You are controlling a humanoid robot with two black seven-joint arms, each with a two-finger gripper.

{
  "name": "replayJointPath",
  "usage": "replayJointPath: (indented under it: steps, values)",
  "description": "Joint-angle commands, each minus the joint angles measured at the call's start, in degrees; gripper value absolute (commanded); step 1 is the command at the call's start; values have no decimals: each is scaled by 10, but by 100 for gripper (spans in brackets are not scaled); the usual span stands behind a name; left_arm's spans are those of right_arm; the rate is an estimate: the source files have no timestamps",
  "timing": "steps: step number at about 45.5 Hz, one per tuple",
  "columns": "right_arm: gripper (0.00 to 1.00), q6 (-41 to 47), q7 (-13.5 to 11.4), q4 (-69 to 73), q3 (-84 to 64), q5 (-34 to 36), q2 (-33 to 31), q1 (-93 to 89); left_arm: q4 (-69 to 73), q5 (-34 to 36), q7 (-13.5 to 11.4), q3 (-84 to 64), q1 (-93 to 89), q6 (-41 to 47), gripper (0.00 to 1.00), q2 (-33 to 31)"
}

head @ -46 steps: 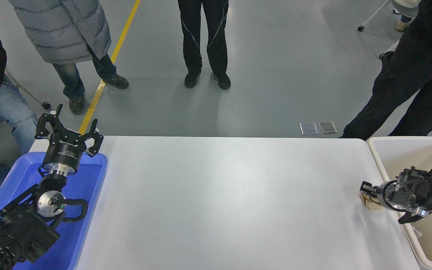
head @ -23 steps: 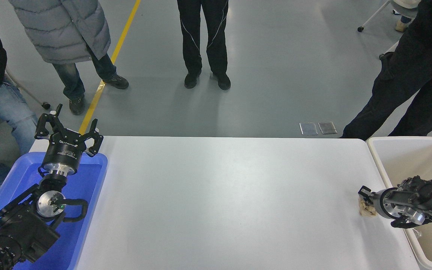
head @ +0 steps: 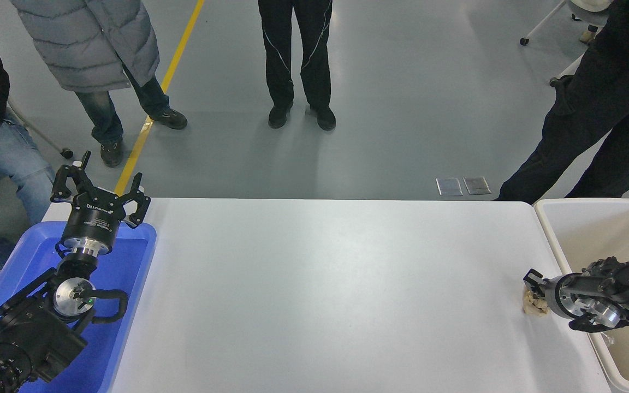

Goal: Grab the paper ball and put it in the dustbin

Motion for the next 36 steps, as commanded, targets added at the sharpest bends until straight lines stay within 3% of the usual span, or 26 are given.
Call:
replayJointPath:
  steps: [1,10,17,23,36]
  values:
    - [0,1,3,100,-74,-7,-47,98,1,-1,0,0,0,0,98,0]
    - [0,5,4,182,-176,-23,-60,196,0,0,1,1,0,0,98,0]
    - [0,45,3,271,-213,-82,-91,286,1,0,1,2,0,0,98,0]
    - [0,186,4,305,-221,-154,-114,386,1,0,1,2,0,0,98,0]
    - [0,465,4,339,-171,-158,-172,571,1,0,1,2,0,1,98,0]
